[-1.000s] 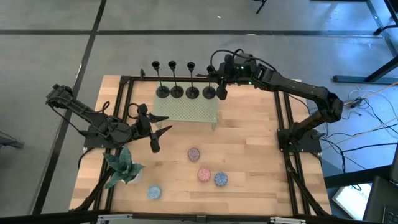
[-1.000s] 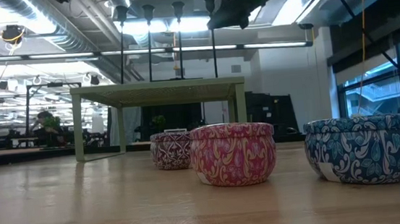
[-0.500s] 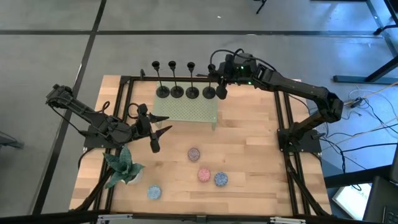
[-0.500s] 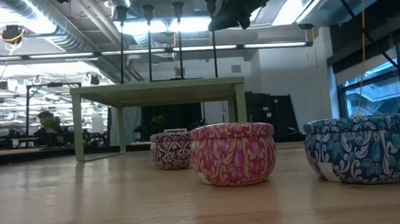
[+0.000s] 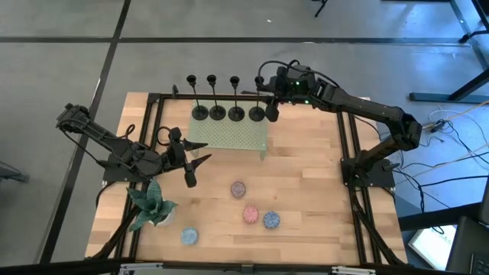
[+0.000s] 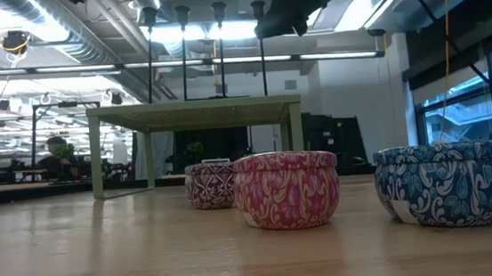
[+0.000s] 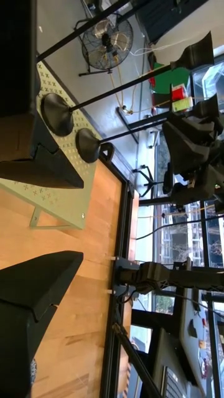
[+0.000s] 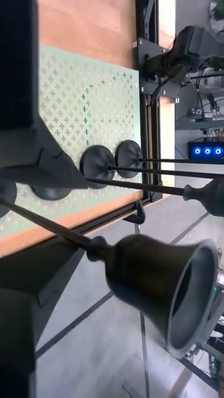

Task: Pick & Place candle stick holders
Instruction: Align the black candle holder with the black candle holders on the shelf, then put the red scented candle on the shelf

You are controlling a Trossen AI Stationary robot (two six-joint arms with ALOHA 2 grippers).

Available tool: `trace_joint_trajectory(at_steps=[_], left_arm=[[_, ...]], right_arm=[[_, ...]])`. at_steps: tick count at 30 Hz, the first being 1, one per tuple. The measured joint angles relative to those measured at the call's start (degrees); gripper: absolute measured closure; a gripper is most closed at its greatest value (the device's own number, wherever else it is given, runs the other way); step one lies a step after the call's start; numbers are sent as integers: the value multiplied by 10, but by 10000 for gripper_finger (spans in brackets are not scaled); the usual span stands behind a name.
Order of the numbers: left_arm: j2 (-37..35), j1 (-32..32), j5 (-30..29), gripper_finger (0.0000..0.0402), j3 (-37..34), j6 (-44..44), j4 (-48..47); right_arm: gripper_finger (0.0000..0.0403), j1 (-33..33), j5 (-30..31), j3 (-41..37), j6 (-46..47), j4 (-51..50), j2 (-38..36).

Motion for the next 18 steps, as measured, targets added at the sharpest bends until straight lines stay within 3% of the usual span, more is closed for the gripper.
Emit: trace_joint_trajectory(at_steps=[8,18], left_arm=[[0,0,0,231,0,0,-1],[0,0,0,231,0,0,-2]], right_arm=[[209,0,28,0,-9,1,0],[192,0,45,0,-25,-65,-35]])
